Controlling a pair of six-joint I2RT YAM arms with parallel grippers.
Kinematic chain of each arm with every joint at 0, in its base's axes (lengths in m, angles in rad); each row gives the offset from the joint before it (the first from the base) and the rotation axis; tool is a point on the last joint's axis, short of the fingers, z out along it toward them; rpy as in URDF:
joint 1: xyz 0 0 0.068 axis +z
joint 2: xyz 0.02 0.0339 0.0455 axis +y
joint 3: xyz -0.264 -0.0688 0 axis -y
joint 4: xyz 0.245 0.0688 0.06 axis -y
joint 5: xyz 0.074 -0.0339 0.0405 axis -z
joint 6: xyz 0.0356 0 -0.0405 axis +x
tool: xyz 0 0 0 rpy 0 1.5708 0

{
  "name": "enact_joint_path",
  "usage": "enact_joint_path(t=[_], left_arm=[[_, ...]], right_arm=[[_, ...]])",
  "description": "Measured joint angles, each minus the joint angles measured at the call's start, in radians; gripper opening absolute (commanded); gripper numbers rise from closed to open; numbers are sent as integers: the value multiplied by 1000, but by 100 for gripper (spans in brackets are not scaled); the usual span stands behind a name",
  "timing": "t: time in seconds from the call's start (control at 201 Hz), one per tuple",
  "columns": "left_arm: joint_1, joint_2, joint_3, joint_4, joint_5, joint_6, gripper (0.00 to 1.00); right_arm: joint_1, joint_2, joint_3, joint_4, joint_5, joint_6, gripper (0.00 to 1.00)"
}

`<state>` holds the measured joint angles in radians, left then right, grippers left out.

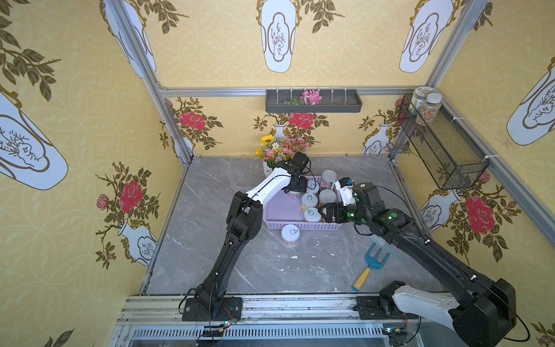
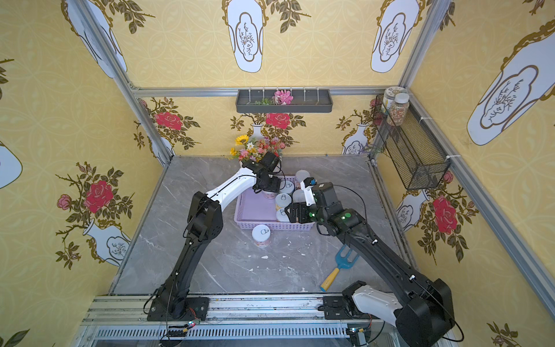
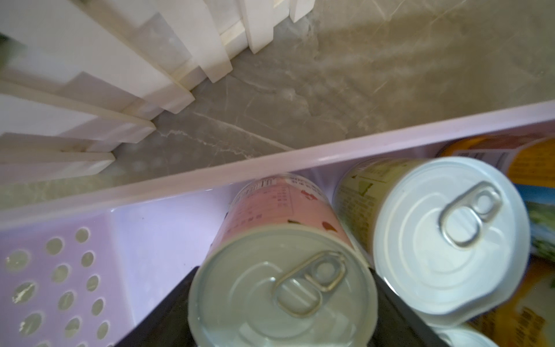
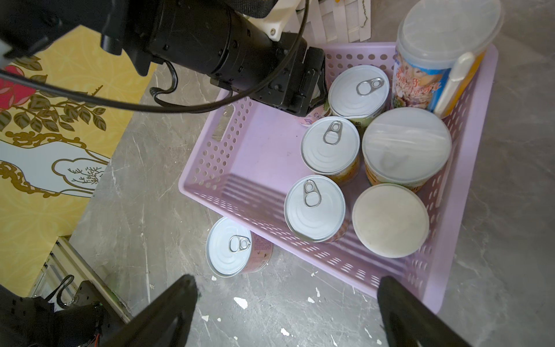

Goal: Put the canned food in the basket
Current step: Place the canned food in the basket, then pick up the canned food from the center of the board.

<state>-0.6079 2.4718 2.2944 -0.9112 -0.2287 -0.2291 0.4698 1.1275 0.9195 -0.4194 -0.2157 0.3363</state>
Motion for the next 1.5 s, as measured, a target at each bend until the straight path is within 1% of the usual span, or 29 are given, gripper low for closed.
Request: enact_joint_path(t=[0.045,0.189,0.413,0.657,0.777,0.866,1.025,1.135,1.25,1.334,1.498], left_arm=[[0,5,0,2,0,0,77],[0,15,5,10,-2,-2,85],[6,43,19,27,3,-16,92],[9,44,26,24,0,-16,96],[9,8,26,19,4,-15,100],[7,-38,20,23,35,-15,100],[4,-134,-24,27,56,-17,100],[2,-211,-90,35,68,-26,100],[-4,-316,-206,56,74,-33,100],[-11,-414,-315,84,90,-35,100],[-18,-636,-582,180,133,-68,100]], right_arm=[[0,0,-1,-4,-3,0,97],[0,-2,-1,-4,-8,0,97],[0,-4,-3,-8,-14,1,97],[0,-9,-8,-15,-14,1,97],[0,-9,-8,-17,-14,4,97],[0,-9,-12,-16,-14,5,97],[0,-8,-28,-14,-13,16,97],[0,-7,-37,2,-12,26,97],[2,-7,-44,2,11,34,97],[7,-7,-46,4,21,55,97],[18,5,-56,30,41,82,97]])
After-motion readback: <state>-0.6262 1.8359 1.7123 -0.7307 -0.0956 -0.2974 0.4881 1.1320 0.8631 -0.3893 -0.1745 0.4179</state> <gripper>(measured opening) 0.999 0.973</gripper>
